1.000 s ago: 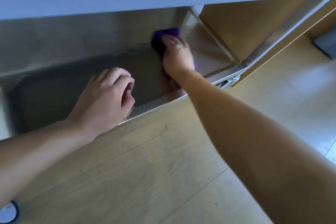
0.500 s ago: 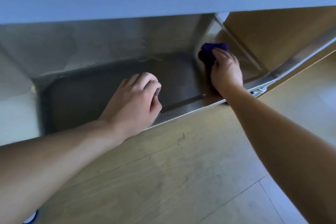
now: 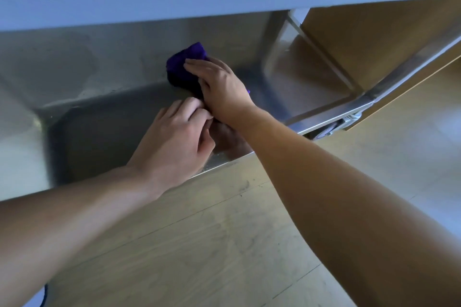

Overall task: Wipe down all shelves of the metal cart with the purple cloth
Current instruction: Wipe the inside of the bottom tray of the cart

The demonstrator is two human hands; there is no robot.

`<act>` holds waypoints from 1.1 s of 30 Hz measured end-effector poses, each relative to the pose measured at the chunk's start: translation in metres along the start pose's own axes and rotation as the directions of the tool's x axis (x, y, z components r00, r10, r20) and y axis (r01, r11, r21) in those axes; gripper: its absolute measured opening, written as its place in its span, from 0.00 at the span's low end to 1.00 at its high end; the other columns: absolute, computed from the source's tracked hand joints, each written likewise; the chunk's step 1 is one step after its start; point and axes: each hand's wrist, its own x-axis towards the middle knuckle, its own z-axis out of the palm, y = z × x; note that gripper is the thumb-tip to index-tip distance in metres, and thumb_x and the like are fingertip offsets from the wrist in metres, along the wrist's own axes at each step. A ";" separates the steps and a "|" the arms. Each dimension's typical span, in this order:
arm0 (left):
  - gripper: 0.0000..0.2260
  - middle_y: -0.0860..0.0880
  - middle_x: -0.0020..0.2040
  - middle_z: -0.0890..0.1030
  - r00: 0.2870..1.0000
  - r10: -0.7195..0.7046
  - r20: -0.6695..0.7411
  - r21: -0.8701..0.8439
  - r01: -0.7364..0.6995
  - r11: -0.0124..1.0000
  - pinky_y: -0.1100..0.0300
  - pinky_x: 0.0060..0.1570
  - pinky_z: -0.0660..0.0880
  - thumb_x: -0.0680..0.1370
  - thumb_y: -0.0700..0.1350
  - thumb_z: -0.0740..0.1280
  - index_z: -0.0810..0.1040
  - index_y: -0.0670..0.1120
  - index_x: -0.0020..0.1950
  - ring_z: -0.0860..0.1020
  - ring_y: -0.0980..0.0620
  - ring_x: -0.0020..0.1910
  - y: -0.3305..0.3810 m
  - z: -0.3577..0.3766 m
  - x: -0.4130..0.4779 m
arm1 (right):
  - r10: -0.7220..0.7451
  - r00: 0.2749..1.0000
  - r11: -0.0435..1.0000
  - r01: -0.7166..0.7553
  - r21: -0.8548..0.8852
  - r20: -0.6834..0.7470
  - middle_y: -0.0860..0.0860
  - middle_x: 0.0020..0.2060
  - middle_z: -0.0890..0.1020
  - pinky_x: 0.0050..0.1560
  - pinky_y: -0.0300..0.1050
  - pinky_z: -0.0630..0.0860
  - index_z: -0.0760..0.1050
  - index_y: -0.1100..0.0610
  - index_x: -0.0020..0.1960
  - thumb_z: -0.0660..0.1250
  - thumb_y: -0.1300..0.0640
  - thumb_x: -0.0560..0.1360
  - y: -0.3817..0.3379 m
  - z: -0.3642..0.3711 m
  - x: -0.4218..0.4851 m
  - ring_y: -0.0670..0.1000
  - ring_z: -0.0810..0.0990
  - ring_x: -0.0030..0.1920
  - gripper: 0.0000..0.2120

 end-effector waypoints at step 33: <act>0.11 0.51 0.58 0.75 1.000 0.010 0.017 -0.025 -0.010 1.000 0.49 0.56 0.72 0.77 0.45 0.59 0.78 0.44 0.53 0.74 0.48 0.54 0.002 0.002 0.001 | 0.127 0.992 0.986 -0.123 -0.116 0.026 0.46 0.70 0.71 0.70 0.46 0.64 0.70 0.52 0.70 0.57 0.61 0.76 0.053 -0.012 0.028 0.53 0.66 0.71 0.23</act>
